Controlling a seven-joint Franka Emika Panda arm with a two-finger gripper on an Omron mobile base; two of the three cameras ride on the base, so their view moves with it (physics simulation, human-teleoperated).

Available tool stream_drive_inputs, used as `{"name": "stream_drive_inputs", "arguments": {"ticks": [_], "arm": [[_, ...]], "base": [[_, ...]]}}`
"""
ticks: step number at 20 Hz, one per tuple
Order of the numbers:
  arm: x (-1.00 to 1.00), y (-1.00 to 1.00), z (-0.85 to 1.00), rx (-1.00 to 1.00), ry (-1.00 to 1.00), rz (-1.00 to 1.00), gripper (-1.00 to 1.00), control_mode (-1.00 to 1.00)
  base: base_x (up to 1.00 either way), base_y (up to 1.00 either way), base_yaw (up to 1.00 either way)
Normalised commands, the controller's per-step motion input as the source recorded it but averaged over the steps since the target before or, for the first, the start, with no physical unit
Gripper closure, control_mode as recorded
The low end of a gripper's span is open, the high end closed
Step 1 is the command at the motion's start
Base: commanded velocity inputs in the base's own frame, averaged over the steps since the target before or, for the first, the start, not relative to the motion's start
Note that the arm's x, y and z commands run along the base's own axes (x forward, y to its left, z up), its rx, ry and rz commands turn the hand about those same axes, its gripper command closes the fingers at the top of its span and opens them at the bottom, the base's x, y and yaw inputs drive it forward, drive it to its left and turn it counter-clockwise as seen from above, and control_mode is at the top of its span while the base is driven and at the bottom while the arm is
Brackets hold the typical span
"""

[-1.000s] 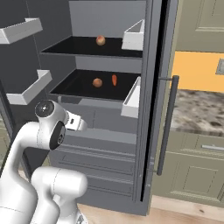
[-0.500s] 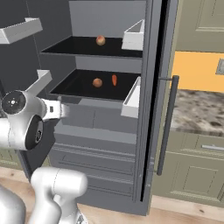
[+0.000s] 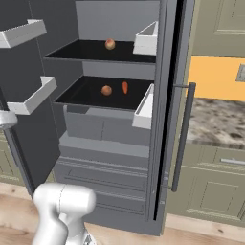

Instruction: Place the onion in the correct fridge rack based on whether it is a fruit or vegetable. Finally, close the fridge door.

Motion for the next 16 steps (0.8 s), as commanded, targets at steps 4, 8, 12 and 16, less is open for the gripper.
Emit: {"name": "stream_drive_inputs", "arguments": {"ticks": [4, 8, 12, 16], "arm": [[-0.13, 1.0, 0.0, -0.31, 0.0, 0.01, -1.0, -1.0], [0.33, 1.0, -0.09, -0.26, 0.0, 0.03, -1.0, -1.0], [0.78, 1.0, -0.21, -0.23, 0.0, 0.03, -1.0, -1.0], [0.85, 1.0, -0.29, -0.21, 0.01, 0.04, -1.0, -1.0]], "base": [[0.0, 0.0, 0.0], [0.0, 0.0, 0.0], [0.0, 0.0, 0.0], [0.0, 0.0, 0.0]]}}
